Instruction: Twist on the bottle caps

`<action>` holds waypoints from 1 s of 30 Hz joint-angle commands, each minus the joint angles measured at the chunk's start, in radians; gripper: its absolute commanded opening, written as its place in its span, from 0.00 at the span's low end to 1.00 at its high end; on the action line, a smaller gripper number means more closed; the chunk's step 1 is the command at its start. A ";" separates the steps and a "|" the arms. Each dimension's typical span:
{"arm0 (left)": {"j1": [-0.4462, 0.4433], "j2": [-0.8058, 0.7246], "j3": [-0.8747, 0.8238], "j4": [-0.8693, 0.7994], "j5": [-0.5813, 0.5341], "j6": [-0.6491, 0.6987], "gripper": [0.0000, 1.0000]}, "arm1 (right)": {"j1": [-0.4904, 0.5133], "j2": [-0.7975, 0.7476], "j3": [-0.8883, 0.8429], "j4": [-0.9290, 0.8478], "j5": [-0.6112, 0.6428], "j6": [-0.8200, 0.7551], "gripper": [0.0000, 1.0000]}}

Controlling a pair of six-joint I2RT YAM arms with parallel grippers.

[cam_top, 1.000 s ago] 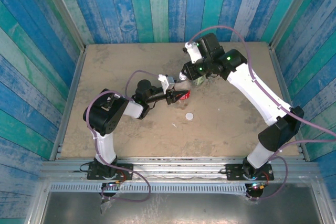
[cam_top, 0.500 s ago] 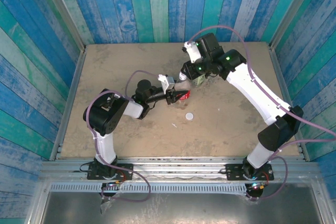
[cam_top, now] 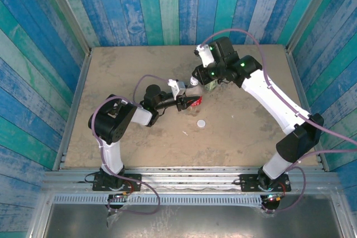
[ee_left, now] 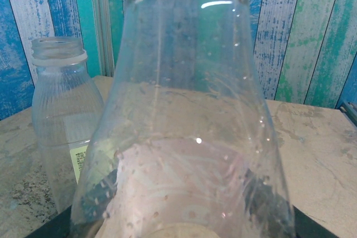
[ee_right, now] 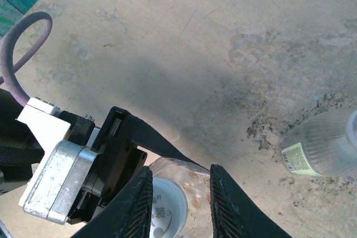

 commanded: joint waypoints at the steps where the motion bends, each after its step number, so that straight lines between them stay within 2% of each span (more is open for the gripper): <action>1: -0.010 0.056 -0.024 -0.194 0.026 -0.005 0.47 | 0.003 0.021 -0.063 -0.146 -0.015 -0.003 0.30; 14: -0.010 0.062 -0.030 -0.182 0.021 -0.010 0.47 | 0.002 -0.002 -0.014 -0.112 -0.063 -0.006 0.35; 30: -0.010 0.051 -0.043 -0.186 0.019 0.001 0.47 | 0.003 0.031 -0.061 -0.131 -0.032 -0.002 0.32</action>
